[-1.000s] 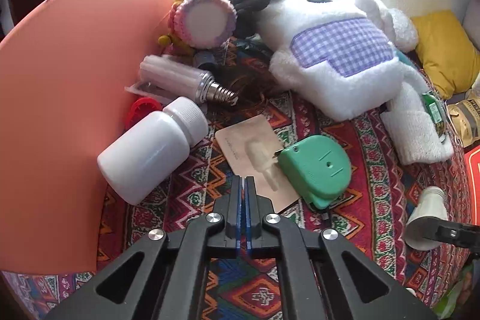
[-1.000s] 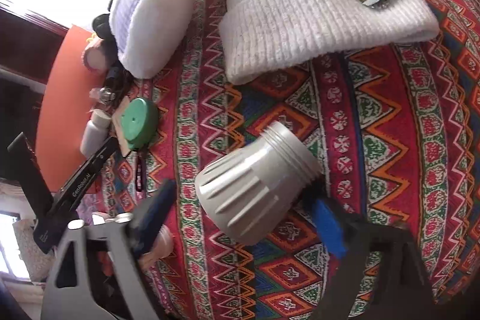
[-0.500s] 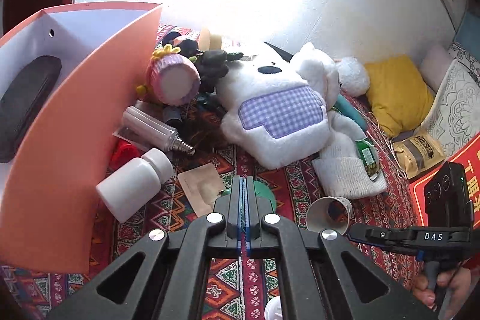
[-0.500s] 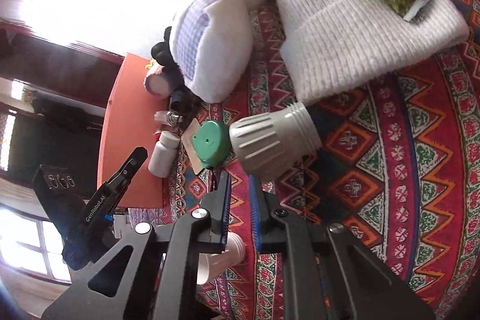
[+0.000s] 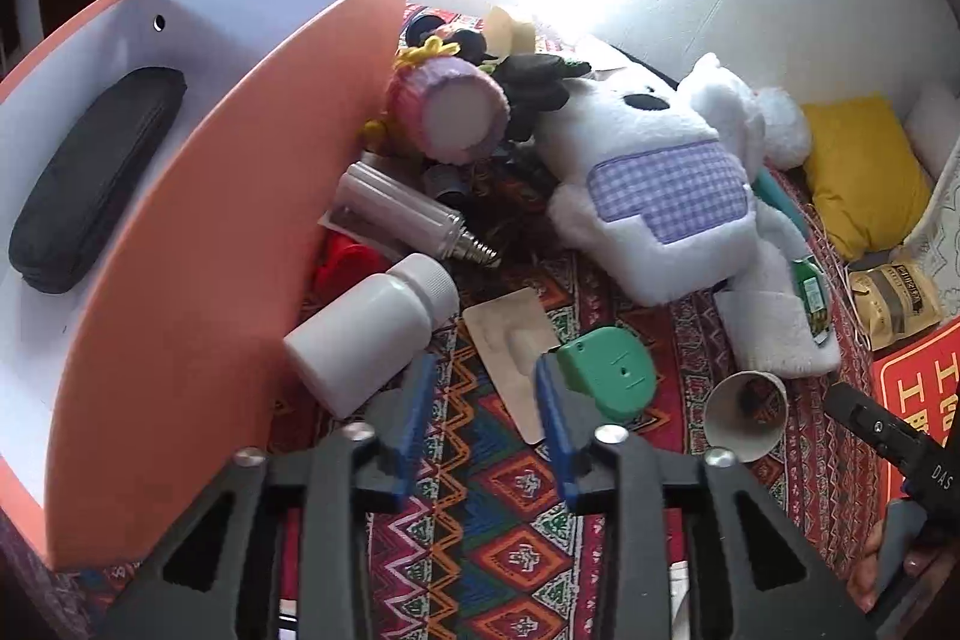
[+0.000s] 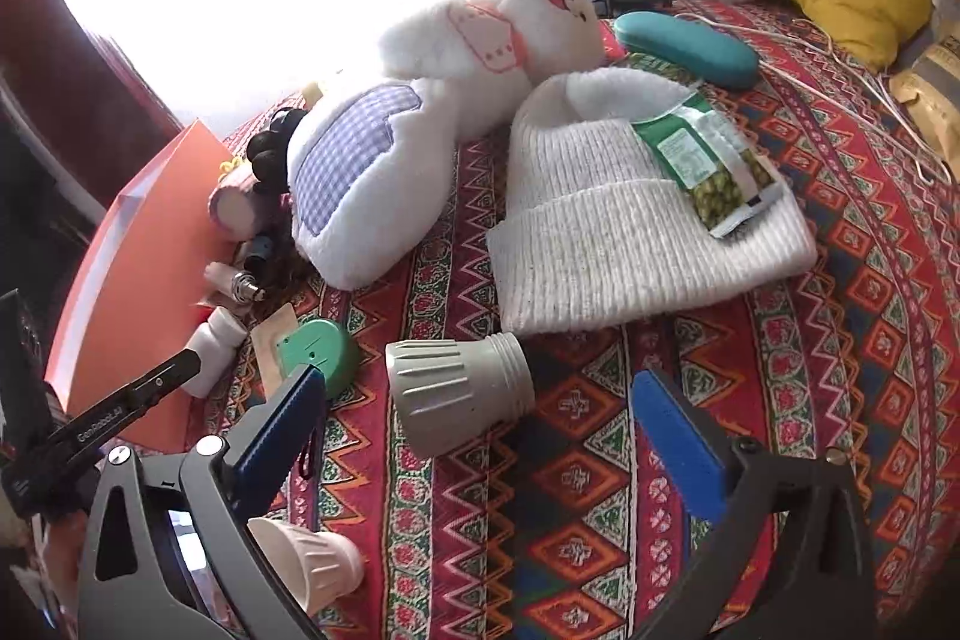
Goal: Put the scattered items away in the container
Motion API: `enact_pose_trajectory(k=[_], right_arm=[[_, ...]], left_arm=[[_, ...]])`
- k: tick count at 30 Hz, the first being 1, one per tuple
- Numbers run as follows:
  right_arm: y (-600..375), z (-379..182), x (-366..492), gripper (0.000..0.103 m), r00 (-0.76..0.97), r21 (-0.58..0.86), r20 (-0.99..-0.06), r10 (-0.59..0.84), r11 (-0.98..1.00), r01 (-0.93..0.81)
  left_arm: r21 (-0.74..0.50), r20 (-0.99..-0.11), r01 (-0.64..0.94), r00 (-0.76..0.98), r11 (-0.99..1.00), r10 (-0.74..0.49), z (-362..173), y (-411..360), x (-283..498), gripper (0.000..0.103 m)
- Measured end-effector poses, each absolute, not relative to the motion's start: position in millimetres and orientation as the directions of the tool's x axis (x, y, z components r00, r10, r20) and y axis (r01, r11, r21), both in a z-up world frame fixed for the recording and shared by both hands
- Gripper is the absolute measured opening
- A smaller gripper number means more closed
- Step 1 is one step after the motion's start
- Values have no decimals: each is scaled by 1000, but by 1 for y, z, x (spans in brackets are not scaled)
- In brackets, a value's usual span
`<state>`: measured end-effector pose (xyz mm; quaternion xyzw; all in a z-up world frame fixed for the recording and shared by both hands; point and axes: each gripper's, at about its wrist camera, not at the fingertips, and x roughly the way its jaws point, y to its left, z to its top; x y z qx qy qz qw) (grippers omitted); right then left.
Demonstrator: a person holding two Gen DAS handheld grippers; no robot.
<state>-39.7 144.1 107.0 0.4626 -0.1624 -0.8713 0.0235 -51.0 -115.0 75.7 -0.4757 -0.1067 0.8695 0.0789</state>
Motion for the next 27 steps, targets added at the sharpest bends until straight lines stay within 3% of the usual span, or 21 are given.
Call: enact_pose_trajectory(k=[8, 19, 21, 23, 27], right_arm=[[142, 53, -76, 102, -465, 383, -841, -276, -911, -154], [155, 53, -74, 98, -445, 430, -829, -338, -894, -122], [159, 55, -73, 89, -445, 442, -824, -350, -889, -119], [162, 57, -73, 58, -444, 494, -799, -405, -864, -101], [169, 58, -70, 56, -442, 541, -780, -442, -832, -124]], left_arm=[[-249, -835, -39, -498, -968, 235, 58, -114, -57, 55], [-133, -866, -95, -472, -987, 162, 40, -79, -70, 56], [-179, -862, -150, -453, -972, 229, 46, -72, -65, 56], [-210, -848, -181, -456, -961, 271, 60, -70, -55, 56], [-335, -802, -303, -405, -892, 439, 93, -68, -26, 59]])
